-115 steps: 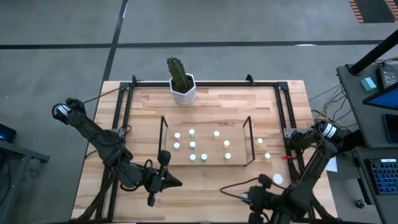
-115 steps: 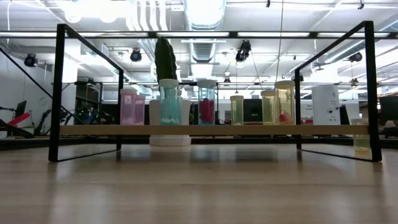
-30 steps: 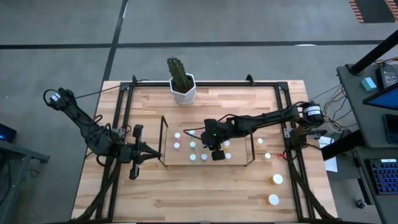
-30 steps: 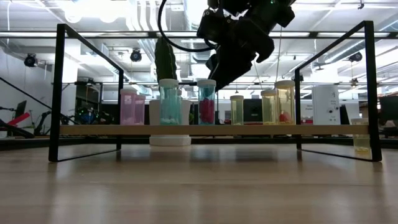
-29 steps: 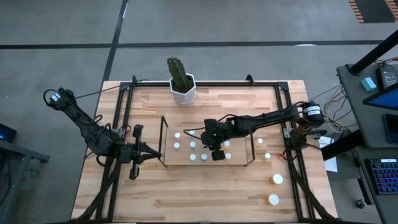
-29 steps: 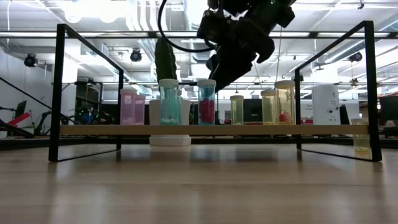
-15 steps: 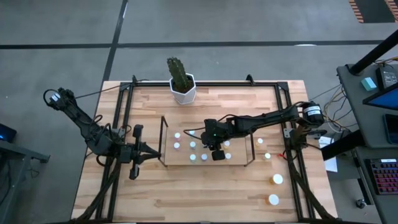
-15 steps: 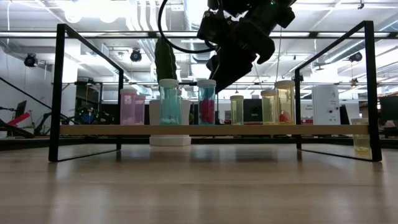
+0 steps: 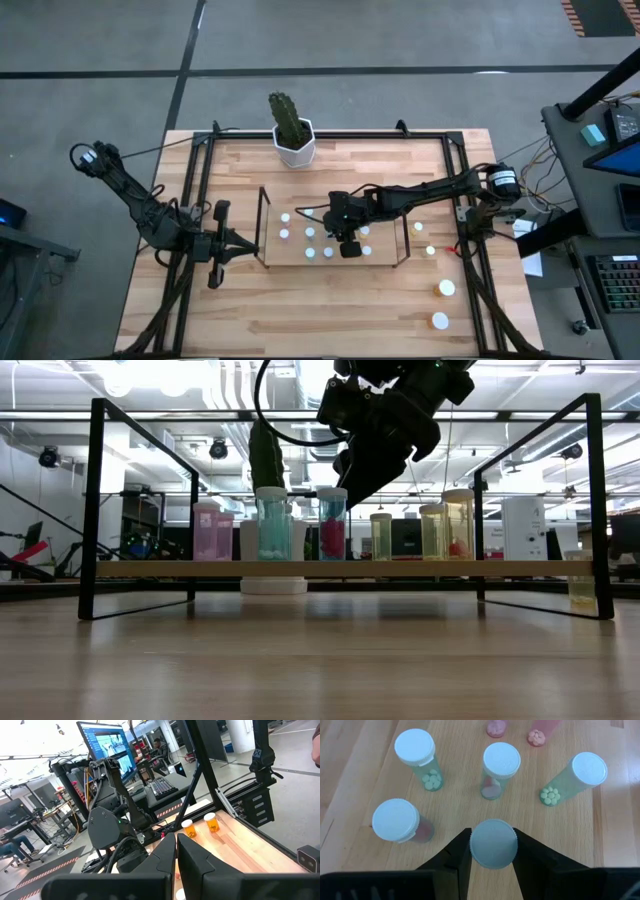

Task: Pick and place medicine bottles onto shelf by color
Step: Put the blue pill bottle on the shelf aligned with the other blue pill bottle

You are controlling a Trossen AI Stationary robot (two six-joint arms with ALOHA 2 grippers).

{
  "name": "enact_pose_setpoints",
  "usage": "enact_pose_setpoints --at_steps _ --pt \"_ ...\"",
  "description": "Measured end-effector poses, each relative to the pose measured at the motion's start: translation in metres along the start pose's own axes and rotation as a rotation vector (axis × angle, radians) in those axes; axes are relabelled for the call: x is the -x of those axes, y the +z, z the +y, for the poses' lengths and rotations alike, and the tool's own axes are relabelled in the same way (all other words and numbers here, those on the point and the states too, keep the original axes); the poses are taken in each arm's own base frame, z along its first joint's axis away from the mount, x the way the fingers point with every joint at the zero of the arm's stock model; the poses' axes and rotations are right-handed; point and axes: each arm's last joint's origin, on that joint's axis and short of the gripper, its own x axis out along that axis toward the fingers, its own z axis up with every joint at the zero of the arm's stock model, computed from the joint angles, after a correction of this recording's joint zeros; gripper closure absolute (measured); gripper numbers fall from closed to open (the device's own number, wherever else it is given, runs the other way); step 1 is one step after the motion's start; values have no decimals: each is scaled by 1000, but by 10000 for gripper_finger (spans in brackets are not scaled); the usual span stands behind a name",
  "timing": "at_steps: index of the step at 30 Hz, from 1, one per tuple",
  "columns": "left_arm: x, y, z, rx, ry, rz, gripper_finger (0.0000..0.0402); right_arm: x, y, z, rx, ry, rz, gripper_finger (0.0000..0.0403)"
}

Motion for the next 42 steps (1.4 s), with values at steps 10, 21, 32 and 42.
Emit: enact_pose_setpoints --at_steps 10,21,32,42 --pt "0 0 0 -4 0 0 402 0 0 -1 9 -44 7 276" --pt "0 0 0 -16 0 0 402 0 0 -1 9 -46 6 231" --pt "0 0 0 -16 0 0 402 0 1 -2 2 -51 3 215" --pt "0 0 0 -16 0 0 402 4 9 -3 2 -57 -20 215"
